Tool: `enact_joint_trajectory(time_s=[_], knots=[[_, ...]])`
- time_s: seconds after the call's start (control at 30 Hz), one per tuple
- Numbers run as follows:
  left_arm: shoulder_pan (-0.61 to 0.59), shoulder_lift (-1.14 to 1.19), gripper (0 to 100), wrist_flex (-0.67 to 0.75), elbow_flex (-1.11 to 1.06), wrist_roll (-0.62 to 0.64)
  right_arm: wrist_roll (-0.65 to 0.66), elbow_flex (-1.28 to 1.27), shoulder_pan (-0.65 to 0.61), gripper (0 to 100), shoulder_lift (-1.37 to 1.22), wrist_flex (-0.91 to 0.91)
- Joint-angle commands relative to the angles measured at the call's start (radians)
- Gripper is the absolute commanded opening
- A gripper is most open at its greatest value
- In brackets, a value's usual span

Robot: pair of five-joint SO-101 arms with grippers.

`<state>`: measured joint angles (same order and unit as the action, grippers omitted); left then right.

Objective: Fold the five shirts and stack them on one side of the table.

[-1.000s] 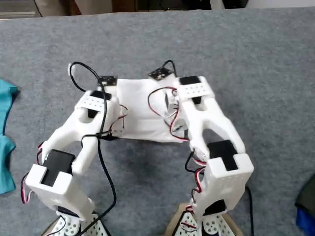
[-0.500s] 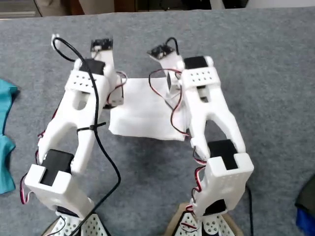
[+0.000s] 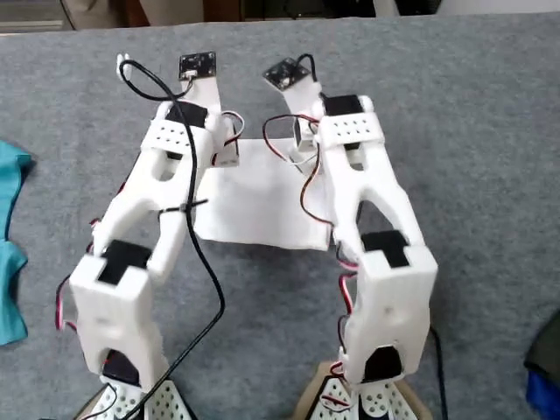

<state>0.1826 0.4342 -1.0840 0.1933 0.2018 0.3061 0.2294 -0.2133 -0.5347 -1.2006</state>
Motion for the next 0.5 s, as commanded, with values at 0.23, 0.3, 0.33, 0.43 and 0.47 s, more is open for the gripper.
enact_joint_trajectory(time_s=[0.23, 0.3, 0.33, 0.43, 0.47], knots=[[-0.087, 0.394, 2, -0.140, 0.497, -0.003, 0.008, 0.136, 0.048, 3.8, -0.058, 0.003], [-0.086, 0.433, 2, -0.227, 0.632, -0.002, 0.008, 0.170, 0.048, 4.0, -0.044, -0.044], [-0.083, 0.449, 2, -0.273, 0.700, -0.002, 0.008, 0.189, 0.048, 4.0, -0.035, -0.072], [-0.063, 0.473, 2, -0.408, 0.888, -0.002, 0.005, 0.254, 0.048, 4.1, -0.008, -0.160], [-0.054, 0.476, 2, -0.451, 0.948, -0.002, 0.002, 0.277, 0.048, 4.1, -0.001, -0.189]])
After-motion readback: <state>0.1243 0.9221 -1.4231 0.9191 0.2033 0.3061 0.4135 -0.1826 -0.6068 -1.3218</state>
